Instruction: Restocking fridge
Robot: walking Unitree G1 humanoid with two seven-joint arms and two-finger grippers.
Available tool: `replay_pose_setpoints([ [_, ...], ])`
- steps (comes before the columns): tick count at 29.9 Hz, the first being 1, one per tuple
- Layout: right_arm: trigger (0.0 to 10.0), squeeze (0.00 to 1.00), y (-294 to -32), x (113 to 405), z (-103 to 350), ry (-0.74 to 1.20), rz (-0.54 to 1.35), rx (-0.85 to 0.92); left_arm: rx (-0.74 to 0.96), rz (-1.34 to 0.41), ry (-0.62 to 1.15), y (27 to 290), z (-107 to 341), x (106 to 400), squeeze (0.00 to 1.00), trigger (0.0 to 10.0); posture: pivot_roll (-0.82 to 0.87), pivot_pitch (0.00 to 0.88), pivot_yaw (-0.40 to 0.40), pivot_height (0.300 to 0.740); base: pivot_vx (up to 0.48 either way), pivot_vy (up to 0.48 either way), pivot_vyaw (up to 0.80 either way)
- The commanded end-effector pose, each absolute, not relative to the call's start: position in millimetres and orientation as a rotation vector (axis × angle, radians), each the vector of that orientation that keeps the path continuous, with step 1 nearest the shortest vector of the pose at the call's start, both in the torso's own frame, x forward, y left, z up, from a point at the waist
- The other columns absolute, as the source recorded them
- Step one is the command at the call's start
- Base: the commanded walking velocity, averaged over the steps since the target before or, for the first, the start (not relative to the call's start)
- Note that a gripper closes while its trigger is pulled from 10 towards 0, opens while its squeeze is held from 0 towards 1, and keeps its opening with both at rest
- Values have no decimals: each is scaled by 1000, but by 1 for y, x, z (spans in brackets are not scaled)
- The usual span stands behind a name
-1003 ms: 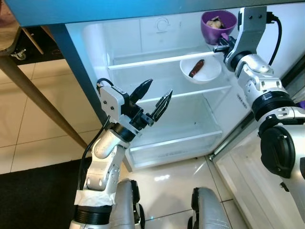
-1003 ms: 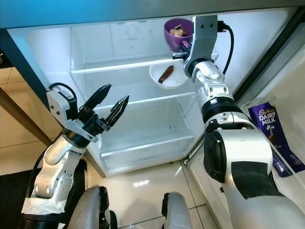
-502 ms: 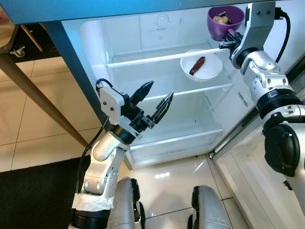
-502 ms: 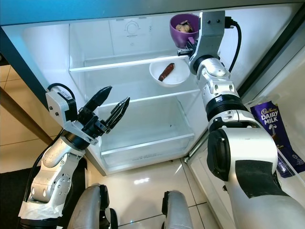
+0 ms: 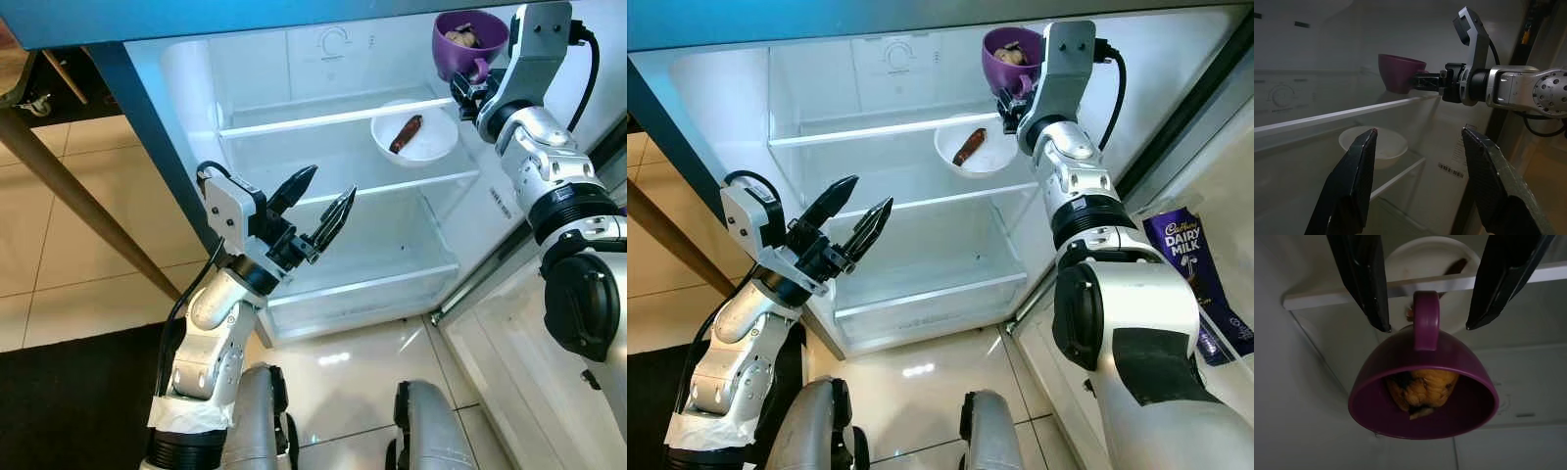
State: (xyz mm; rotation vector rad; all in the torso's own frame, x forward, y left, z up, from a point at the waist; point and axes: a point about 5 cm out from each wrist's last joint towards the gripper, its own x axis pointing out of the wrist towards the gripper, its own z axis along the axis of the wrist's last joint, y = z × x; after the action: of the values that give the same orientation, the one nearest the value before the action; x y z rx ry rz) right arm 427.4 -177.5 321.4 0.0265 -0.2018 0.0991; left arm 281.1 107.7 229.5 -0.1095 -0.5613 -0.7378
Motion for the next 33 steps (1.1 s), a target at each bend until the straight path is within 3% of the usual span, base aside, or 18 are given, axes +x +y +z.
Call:
replay_pose_setpoints([
  [1,10000,0,-177,426,332,-242,107,42,-113,-729,-547,110,226,281,0,10000,71,309,-35,601,0,0,0],
  [25,10000,0,-203,417,306,-264,165,84,-121,-764,-584,102,229,295,0,10000,32,231,-22,601,0,0,0],
  [33,10000,0,-202,391,284,-381,408,80,-126,-783,-592,100,230,297,0,10000,20,212,-15,601,0,0,0],
])
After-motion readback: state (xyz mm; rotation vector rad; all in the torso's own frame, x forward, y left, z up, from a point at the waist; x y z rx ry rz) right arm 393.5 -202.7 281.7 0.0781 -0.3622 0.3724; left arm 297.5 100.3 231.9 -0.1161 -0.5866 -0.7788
